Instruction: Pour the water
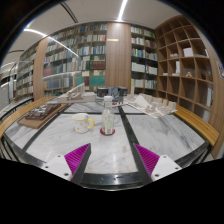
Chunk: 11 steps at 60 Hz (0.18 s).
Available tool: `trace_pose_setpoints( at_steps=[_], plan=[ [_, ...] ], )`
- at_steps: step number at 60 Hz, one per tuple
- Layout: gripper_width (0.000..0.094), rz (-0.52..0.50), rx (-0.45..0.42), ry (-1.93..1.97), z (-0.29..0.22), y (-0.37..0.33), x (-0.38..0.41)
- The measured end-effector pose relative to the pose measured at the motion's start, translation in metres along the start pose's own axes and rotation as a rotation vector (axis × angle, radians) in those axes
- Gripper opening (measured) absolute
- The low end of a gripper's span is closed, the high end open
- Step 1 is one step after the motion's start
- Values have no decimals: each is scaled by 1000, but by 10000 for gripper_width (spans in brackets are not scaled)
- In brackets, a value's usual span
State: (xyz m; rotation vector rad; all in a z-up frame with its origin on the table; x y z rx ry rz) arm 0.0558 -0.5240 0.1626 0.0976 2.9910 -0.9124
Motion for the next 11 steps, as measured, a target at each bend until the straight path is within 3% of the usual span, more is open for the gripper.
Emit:
trace_pose_setpoints(
  at_steps=[11],
  plan=[
    [854,-9,10,1,7,0,-2]
  ],
)
Point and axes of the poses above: the point between the fingertips, and its own axes, seen from behind it with the camera up: x to the left, z down, y forward, the way the camera looks, the point moved 9 cm from there along -y, backward, against the way the camera looks, and after that the axes turned 13 degrees about x, right-handed, at the moved point
